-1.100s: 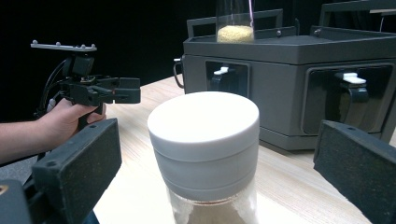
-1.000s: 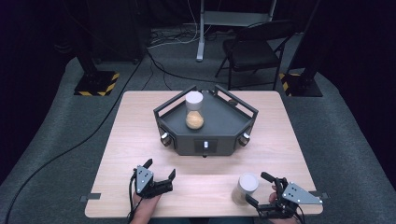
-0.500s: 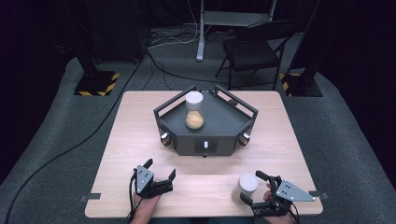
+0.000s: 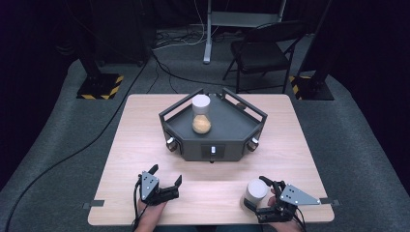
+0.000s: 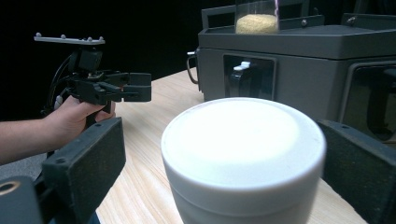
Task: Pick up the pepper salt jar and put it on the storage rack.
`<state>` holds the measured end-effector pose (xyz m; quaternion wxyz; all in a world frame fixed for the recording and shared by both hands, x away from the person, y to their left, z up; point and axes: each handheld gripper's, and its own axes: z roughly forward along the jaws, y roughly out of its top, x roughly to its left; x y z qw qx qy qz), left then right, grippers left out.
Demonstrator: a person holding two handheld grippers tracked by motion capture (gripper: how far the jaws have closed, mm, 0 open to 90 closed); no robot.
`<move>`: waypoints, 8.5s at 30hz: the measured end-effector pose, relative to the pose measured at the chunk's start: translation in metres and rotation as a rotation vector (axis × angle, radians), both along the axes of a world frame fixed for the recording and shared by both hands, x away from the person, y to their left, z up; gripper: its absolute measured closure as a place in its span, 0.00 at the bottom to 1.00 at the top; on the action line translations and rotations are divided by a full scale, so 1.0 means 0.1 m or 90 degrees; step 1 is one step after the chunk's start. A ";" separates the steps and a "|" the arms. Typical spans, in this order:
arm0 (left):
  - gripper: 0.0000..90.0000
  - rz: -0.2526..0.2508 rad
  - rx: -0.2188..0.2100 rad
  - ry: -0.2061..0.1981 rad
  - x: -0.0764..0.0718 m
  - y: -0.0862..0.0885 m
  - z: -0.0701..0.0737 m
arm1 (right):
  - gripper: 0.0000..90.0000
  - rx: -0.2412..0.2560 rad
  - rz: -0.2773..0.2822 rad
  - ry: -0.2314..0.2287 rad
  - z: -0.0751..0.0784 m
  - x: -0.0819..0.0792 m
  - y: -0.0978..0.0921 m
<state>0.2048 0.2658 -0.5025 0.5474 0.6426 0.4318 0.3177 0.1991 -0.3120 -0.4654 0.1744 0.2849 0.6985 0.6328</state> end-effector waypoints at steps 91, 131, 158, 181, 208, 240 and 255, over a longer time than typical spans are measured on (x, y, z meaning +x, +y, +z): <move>0.01 0.006 0.015 -0.012 -0.02 -0.05 -0.01 | 0.35 -0.020 -0.109 -0.030 1.30 0.73 0.56; 0.01 0.004 -0.011 -0.004 -0.01 0.01 -0.02 | 0.35 -0.042 -0.244 -0.061 1.58 1.09 1.38; 0.01 0.003 -0.014 -0.003 -0.01 0.02 -0.02 | 0.35 -0.024 -0.339 -0.046 1.30 1.35 1.71; 0.01 0.009 -0.020 -0.005 -0.02 0.02 -0.03 | 0.35 -0.043 -0.356 -0.030 1.26 1.41 1.81; 0.01 0.012 -0.020 -0.005 -0.02 0.02 -0.03 | 0.01 0.024 -0.311 -0.035 1.22 1.28 1.53; 0.01 0.014 -0.013 -0.005 -0.02 0.00 -0.03 | 0.03 0.025 -0.296 -0.054 0.99 0.80 1.04; 0.01 0.013 -0.014 -0.004 -0.02 0.00 -0.03 | 0.03 0.019 -0.300 -0.056 0.81 0.67 0.89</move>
